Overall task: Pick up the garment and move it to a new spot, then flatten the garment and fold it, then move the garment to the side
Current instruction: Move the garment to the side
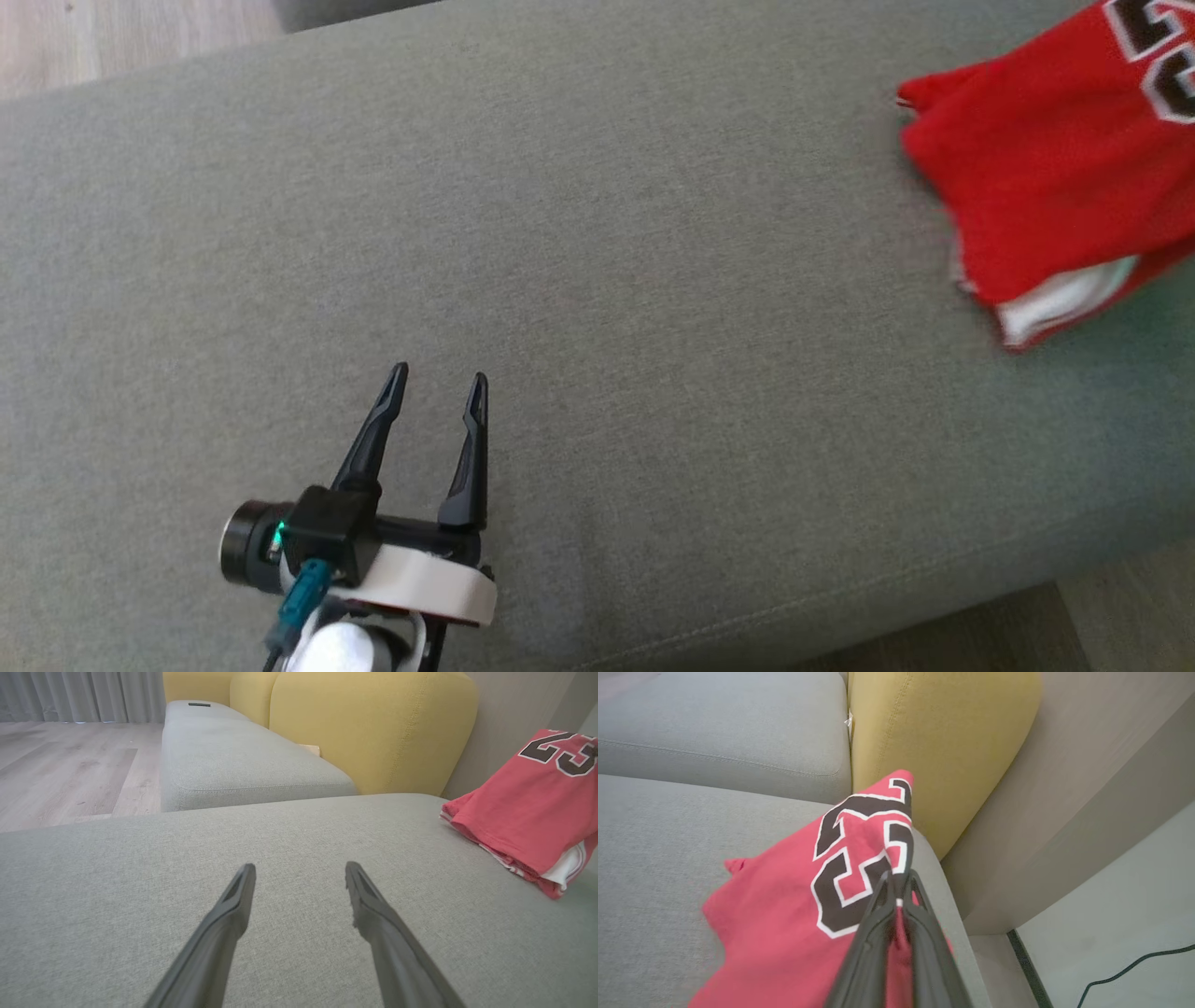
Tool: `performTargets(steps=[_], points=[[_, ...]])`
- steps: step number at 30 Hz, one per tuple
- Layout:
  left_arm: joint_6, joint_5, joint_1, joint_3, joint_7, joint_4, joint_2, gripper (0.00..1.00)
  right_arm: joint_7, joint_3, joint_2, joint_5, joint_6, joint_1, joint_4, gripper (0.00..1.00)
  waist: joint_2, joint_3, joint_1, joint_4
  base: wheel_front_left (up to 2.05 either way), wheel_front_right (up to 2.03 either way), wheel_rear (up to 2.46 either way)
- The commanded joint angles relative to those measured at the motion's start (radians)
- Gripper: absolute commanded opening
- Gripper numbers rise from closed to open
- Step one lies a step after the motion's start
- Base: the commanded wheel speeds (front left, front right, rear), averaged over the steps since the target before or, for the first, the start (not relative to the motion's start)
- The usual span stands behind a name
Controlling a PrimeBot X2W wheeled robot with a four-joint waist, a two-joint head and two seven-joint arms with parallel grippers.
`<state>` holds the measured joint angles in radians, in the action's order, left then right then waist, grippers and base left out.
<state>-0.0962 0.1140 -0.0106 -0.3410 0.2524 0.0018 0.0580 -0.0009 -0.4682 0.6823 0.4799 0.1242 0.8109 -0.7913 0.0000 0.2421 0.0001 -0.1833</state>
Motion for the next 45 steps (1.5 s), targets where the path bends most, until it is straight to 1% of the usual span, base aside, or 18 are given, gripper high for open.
performTargets(steps=[1,2,3,4,7,9,14,19,20,23,26,29,32,35,39,45], points=[[0.002,-0.011,0.036,0.035,0.009,-0.035,-0.008,1.00,-0.013,0.016,0.050,-0.013,0.007,0.018,0.016,0.00,0.0000,0.007,-0.0001,0.010,0.00,0.00,0.00],[0.004,-0.011,0.038,0.035,0.009,-0.034,-0.008,1.00,-0.021,0.026,0.056,-0.020,0.007,0.018,0.007,0.00,0.0000,0.009,-0.0001,0.015,0.00,0.00,0.00],[0.004,-0.012,0.041,0.036,0.009,-0.034,-0.008,1.00,-0.030,0.038,0.059,-0.027,0.007,0.019,-0.007,0.20,0.0000,0.009,-0.0001,0.020,0.00,0.00,0.00],[0.003,-0.013,0.042,0.037,0.009,-0.034,-0.008,1.00,-0.040,0.052,0.059,-0.036,0.007,0.019,-0.022,1.00,0.0000,0.008,-0.0001,0.025,0.00,0.00,0.00],[-0.006,-0.010,0.042,0.043,0.009,-0.034,-0.008,1.00,-0.079,0.090,0.038,-0.086,0.007,0.009,-0.067,1.00,0.0000,-0.007,-0.0001,0.044,0.00,0.00,0.00],[-0.011,0.003,0.036,0.045,0.009,-0.038,-0.008,1.00,-0.114,0.117,0.003,-0.114,0.007,-0.008,-0.081,1.00,0.0000,-0.030,-0.0001,0.058,0.00,0.00,0.00],[-0.017,0.053,0.004,0.050,0.009,-0.042,-0.008,1.00,-0.221,0.215,-0.130,-0.137,0.007,-0.127,-0.068,1.00,0.0000,-0.121,-0.0001,0.110,0.00,0.00,0.00],[-0.013,0.072,-0.056,0.063,0.009,-0.027,-0.008,1.00,-0.255,0.279,-0.290,-0.152,0.007,-0.332,0.011,1.00,0.0000,-0.223,-0.0001,0.155,0.00,0.00,0.00],[-0.013,0.072,-0.056,0.063,0.009,-0.027,-0.008,1.00,-0.255,0.279,-0.290,-0.152,0.007,-0.332,0.011,1.00,0.0000,-0.223,-0.0001,0.155,0.00,0.00,0.00],[0.005,0.076,-0.087,0.071,0.009,-0.025,-0.008,1.00,-0.260,0.317,-0.381,-0.170,0.007,-0.450,0.103,1.00,0.0000,-0.264,-0.0001,0.182,0.00,0.00,0.00],[-0.003,0.064,-0.111,0.092,0.009,-0.017,-0.008,1.00,-0.260,0.370,-0.463,-0.204,0.007,-0.573,0.257,1.00,0.0000,-0.289,-0.0001,0.203,0.00,0.00,0.00],[-0.011,0.058,-0.128,0.111,0.009,-0.014,-0.008,1.00,-0.261,0.424,-0.523,-0.245,0.007,-0.689,0.414,1.00,0.0000,-0.310,-0.0001,0.218,0.00,0.00,0.00],[-0.003,0.049,-0.147,0.120,0.009,-0.013,-0.008,1.00,-0.261,0.446,-0.563,-0.290,0.007,-0.792,0.542,1.00,0.0000,-0.328,-0.0001,0.228,0.00,0.00,0.00],[-0.002,0.033,-0.170,0.134,0.009,-0.012,-0.008,1.00,-0.261,0.457,-0.585,-0.328,0.007,-0.873,0.620,1.00,0.0000,-0.343,-0.0001,0.231,0.00,0.00,0.00],[-0.003,-0.002,-0.190,0.146,0.009,-0.008,-0.008,1.00,-0.261,0.454,-0.601,-0.368,0.007,-0.937,0.654,1.00,0.0000,-0.357,-0.0001,0.235,0.00,0.00,0.00],[0.005,-0.022,-0.202,0.158,0.009,-0.002,-0.008,1.00,-0.261,0.432,-0.612,-0.383,0.007,-0.963,0.658,1.00,0.0000,-0.374,-0.0001,0.233,0.00,0.00,0.00]])
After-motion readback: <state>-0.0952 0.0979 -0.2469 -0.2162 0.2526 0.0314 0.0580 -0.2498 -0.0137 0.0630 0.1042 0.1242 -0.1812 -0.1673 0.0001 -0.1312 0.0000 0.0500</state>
